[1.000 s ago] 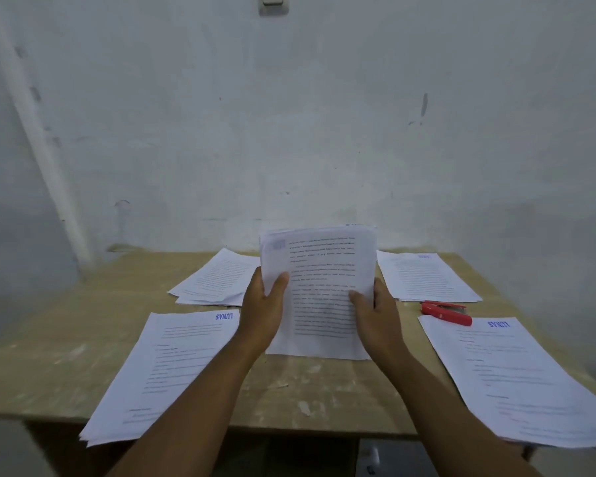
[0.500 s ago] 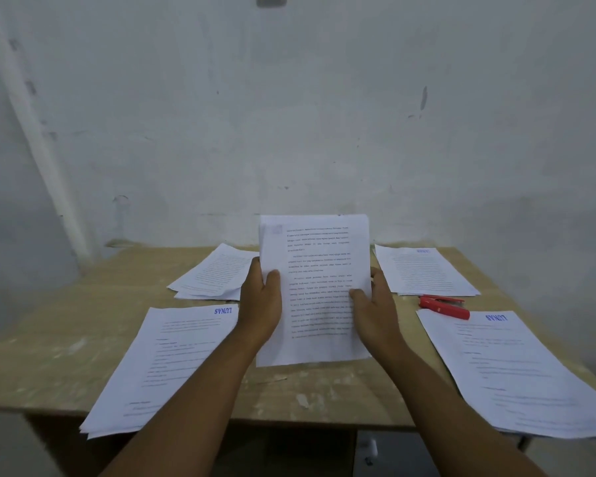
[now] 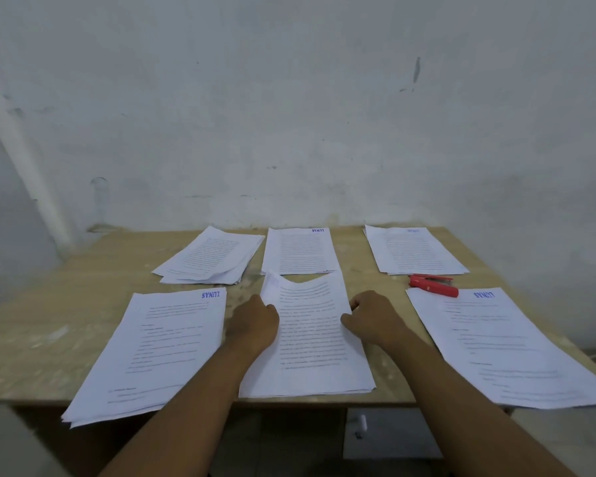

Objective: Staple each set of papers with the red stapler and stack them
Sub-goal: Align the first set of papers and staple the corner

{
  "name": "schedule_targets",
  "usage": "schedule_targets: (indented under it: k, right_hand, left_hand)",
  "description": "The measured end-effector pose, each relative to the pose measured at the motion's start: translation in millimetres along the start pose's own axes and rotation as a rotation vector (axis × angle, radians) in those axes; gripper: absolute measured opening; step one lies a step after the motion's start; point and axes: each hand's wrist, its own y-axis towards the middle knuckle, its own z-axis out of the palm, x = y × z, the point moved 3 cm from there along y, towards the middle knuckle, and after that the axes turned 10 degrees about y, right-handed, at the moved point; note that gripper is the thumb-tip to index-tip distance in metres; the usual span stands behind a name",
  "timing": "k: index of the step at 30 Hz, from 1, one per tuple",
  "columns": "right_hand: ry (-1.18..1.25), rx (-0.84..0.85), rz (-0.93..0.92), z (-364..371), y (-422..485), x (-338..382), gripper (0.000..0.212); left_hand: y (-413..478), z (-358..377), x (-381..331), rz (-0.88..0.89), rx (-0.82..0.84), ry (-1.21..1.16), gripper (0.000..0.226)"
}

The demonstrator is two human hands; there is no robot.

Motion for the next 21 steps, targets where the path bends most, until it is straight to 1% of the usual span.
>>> schedule_targets:
  k: [2,5,8,11,13,15,18,21]
  right_hand:
    - [-0.059,-0.032,0.019,-4.6,9.3,-7.6,0.026]
    - [-0.133,-0.176,0.019,-33.6,21.2,-13.7,0.013]
    - [-0.347,-0.261,0.033,-69.6,36.0,-20.5,0.033]
    - [-0.563,-0.228,0.132,-97.3,54.5,-36.5,0.048]
    - [-0.612,-0.165,0.171,-107.4,65.5,-51.8,0.051]
    - [-0.586,-0.118,0.202,-115.1,71.7,-63.6,0.047]
    - [-0.56,-0.083,0.198,-121.5,76.2,-75.6,0.034]
    - [-0.618,-0.072,0.199,-123.0,79.6,-84.5,0.038]
  left_hand:
    - [1.9,4.9,-1.2,0.006,-0.039,0.066,0.037]
    - [6.4,10.7,-3.1,0.019,-0.073,0.104,0.041]
    - [8.4,12.9,-3.5,0.029,-0.105,0.123,0.04]
    - [10.3,13.4,-4.8,0.046,-0.142,0.155,0.039]
    - [11.2,13.9,-5.1,0.053,-0.15,0.167,0.039]
    - [11.6,13.8,-5.6,0.063,-0.144,0.182,0.039]
    - [12.4,13.4,-6.6,0.075,-0.136,0.193,0.042]
    - [12.4,11.9,-8.2,0.082,-0.118,0.191,0.041]
